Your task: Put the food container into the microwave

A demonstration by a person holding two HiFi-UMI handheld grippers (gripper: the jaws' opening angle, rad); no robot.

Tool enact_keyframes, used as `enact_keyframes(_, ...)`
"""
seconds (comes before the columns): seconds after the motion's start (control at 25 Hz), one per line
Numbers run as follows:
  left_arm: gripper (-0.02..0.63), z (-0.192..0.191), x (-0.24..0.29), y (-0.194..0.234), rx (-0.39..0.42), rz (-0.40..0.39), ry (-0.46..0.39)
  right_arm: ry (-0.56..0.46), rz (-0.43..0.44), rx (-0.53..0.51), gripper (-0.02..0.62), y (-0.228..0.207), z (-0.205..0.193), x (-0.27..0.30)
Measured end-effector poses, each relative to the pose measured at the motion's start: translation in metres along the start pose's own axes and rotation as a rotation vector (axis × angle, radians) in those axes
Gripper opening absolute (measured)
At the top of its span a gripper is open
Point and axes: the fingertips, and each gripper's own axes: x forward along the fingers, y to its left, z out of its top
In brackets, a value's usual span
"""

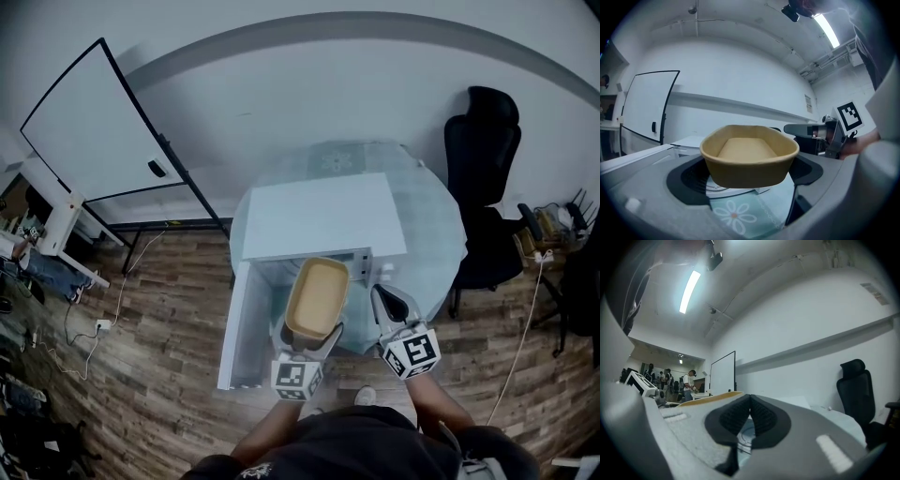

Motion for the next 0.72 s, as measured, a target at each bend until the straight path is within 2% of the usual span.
enact_keyframes(0.4,0.528,-0.018,-0.005,0.03,-0.008,0.18,0.037,0.035,0.1,0.044,0.001,-0.009,-0.027,0.01)
enact_keyframes(0.72,0.528,-0.041,0.004,0.05,-0.008,0.195,0.1,0.079,0.129,0.063,0.002,-0.001,-0.043,0.039)
